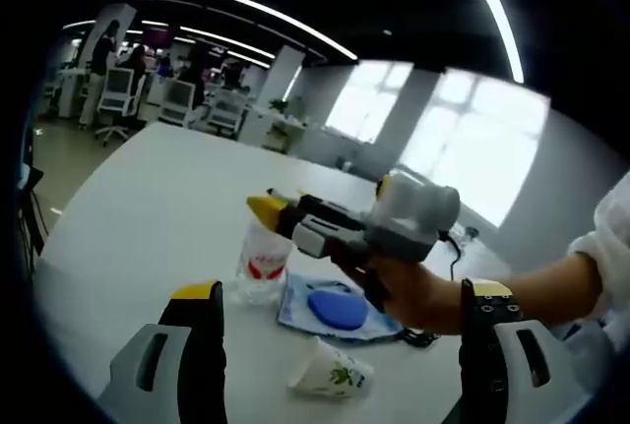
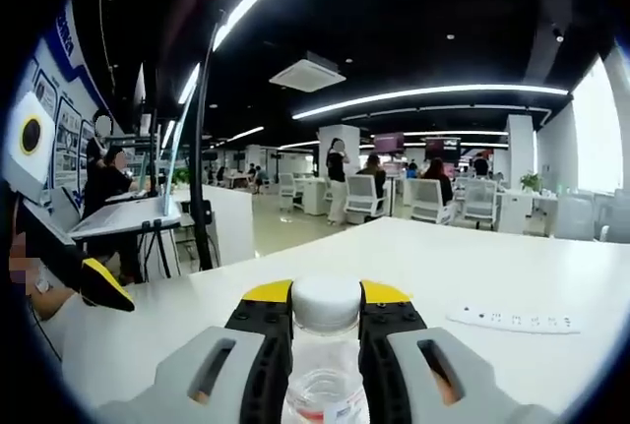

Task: Arrange the tabletop items into an orderly group along one side of the table until the central work area is clear of visible clutter.

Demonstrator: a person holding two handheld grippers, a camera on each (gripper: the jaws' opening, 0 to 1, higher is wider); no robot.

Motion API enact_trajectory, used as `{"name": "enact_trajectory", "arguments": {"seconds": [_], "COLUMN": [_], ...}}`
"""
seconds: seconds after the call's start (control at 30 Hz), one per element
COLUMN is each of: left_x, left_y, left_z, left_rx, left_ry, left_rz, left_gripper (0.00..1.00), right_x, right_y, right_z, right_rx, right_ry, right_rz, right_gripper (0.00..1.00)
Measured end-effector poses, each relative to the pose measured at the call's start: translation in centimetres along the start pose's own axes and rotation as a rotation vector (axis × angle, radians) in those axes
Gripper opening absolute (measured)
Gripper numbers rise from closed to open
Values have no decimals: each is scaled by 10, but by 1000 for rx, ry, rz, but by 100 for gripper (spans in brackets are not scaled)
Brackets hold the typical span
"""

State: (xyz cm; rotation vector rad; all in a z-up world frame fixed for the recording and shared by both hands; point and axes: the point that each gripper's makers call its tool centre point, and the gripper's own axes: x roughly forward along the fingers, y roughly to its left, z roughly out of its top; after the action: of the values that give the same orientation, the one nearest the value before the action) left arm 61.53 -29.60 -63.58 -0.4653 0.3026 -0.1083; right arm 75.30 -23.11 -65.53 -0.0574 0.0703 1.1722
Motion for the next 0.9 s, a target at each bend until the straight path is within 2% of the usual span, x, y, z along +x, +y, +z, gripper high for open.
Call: {"name": "enact_trajectory", "arguments": {"seconds": [0.43, 0.47, 0.5, 0.6, 0.67, 0.7, 0.77, 0.83, 0.9], "left_x": [0, 0, 1, 1, 2, 2, 2, 3, 4], "left_y": [1, 1, 1, 2, 3, 4, 6, 8, 5], "left_z": [1, 1, 0, 1, 2, 2, 1, -3, -12], "left_rx": [-1, -2, -2, -2, 17, 23, 45, 58, 56], "left_ry": [4, 5, 6, 5, -3, -3, 8, 33, 71], "left_rz": [5, 5, 4, 11, 25, 32, 48, 54, 66], "left_gripper": [97, 97, 97, 97, 97, 97, 97, 97, 97], "right_x": [1, 0, 0, -2, -10, -10, -20, -31, -41], "right_y": [0, 0, 1, -6, -5, -5, -4, -6, -7], "right_z": [1, 2, 5, 30, 42, 42, 47, 41, 46], "right_rx": [-5, -23, -34, -5, 18, 17, -21, -34, -20], "right_ry": [-11, -8, -17, -106, -100, -98, -74, 0, -18], "right_rz": [-4, 0, 3, -22, 5, 13, 24, 28, 27], "right_gripper": [22, 25, 35, 63, 67, 71, 77, 76, 76]}}
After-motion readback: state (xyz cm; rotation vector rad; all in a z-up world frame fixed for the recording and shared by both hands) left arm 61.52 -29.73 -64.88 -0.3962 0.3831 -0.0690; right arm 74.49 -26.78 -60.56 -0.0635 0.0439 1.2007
